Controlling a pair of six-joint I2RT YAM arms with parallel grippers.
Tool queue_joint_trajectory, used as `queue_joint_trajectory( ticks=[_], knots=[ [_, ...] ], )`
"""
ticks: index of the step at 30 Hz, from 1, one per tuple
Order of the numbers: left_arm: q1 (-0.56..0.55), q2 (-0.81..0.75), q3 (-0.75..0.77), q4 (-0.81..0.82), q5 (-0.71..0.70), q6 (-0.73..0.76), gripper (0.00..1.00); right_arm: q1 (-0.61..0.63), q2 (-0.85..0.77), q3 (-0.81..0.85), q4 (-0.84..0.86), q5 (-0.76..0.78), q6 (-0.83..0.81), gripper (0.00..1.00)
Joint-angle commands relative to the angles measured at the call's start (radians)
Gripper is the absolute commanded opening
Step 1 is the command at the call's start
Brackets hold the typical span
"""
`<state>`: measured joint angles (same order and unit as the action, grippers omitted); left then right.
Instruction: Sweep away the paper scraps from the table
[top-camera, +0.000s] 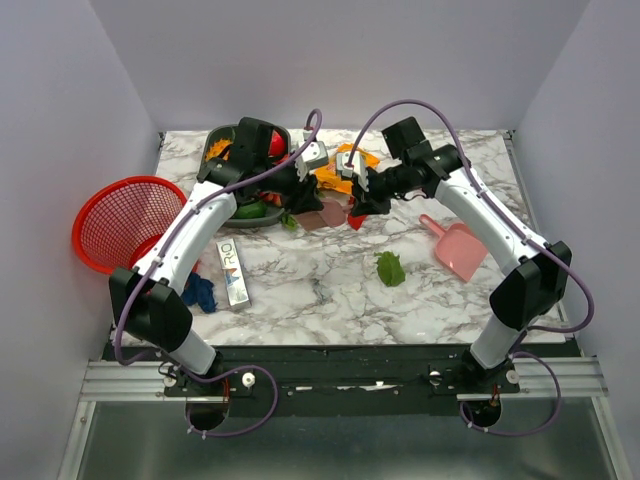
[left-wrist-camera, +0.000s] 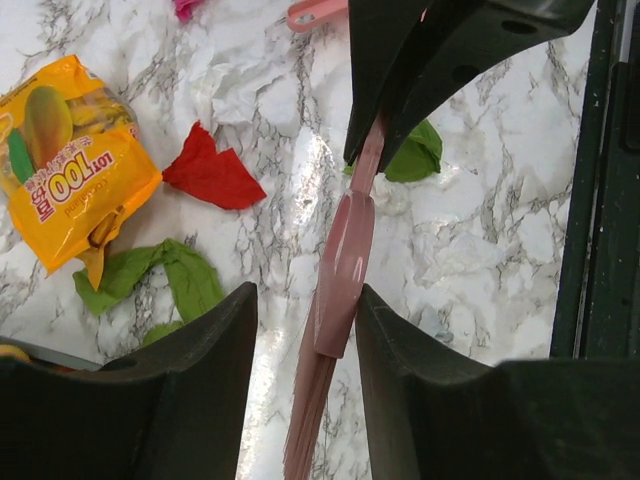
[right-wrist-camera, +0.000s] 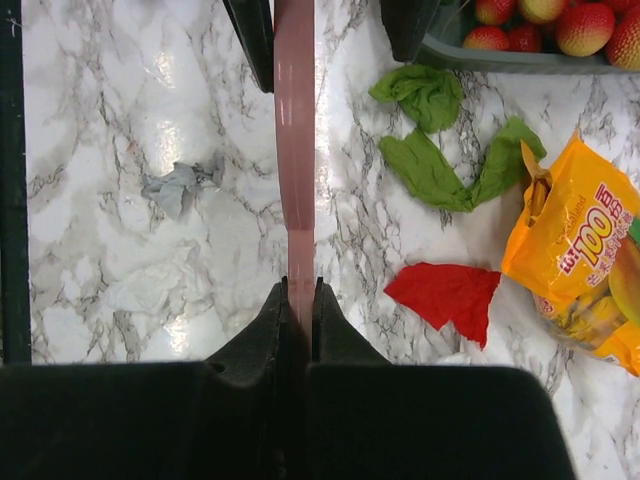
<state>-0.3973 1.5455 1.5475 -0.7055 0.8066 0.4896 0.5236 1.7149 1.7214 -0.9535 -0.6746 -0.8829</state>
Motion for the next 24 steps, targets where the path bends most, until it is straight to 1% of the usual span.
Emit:
queue_joint_trajectory(
  ticks=[1,4,6,7,9,10,11,12,13,14,15,16,17,18,19,20,21,22,24],
  knots=[
    [-0.008,0.022,0.031,-0.008,0.065,0.009,0.46,0.003,-0.001,0.027,-0.021,-0.029,0.030,0.01],
    [-0.008,0.027,0.034,-0.006,0.072,0.003,0.36,0.001,0.000,0.027,-0.021,-0.034,0.033,0.01],
    [-0.009,0.033,0.037,-0.003,0.078,-0.011,0.32,0.001,0.002,0.029,-0.019,-0.036,0.039,0.01],
    [-0.008,0.034,0.043,-0.003,0.086,-0.014,0.25,0.001,0.005,0.027,-0.018,-0.034,0.042,0.01],
    [-0.009,0.044,0.051,-0.009,0.098,-0.026,0.17,0.001,0.005,0.026,0.007,-0.026,0.083,0.01],
    [-0.009,0.048,0.057,-0.015,0.108,-0.032,0.09,-0.002,0.006,0.027,0.018,-0.026,0.110,0.01],
    [-0.009,0.053,0.060,-0.020,0.114,-0.037,0.07,-0.005,0.008,0.032,0.036,-0.037,0.157,0.01],
    [-0.009,0.056,0.060,-0.020,0.118,-0.048,0.05,-0.008,0.009,0.035,0.044,-0.040,0.183,0.05],
    [-0.008,0.057,0.059,-0.015,0.123,-0.057,0.00,-0.019,0.009,0.041,0.050,-0.043,0.208,0.11],
    [-0.006,0.057,0.054,-0.003,0.120,-0.075,0.00,-0.028,0.005,0.055,0.058,-0.055,0.255,0.24],
    [0.000,0.051,0.045,0.027,0.117,-0.116,0.00,-0.043,0.000,0.067,0.062,-0.068,0.287,0.30],
    [0.014,0.045,0.028,0.084,0.123,-0.184,0.00,-0.084,-0.001,0.081,0.070,-0.081,0.332,0.39],
    [0.024,0.041,0.019,0.115,0.156,-0.222,0.00,-0.117,0.000,0.098,0.081,-0.151,0.426,0.56],
    [0.032,0.033,0.011,0.144,0.173,-0.252,0.00,-0.150,0.005,0.143,0.081,-0.210,0.468,0.62],
    [0.037,0.031,0.011,0.167,0.198,-0.266,0.00,-0.218,0.012,0.165,0.079,-0.276,0.501,0.65],
    [0.047,0.031,0.014,0.158,0.224,-0.214,0.00,-0.246,0.020,0.188,0.072,-0.402,0.542,0.69],
    [0.054,0.024,0.013,0.149,0.318,-0.169,0.00,-0.269,0.038,0.210,0.056,-0.458,0.541,0.71],
    [0.055,0.016,-0.006,0.162,0.327,-0.143,0.00,-0.295,0.048,0.263,0.030,-0.497,0.524,0.73],
    [0.055,-0.008,-0.039,0.224,0.321,-0.184,0.00,-0.297,0.070,0.311,-0.089,-0.540,0.400,0.75]
  ],
)
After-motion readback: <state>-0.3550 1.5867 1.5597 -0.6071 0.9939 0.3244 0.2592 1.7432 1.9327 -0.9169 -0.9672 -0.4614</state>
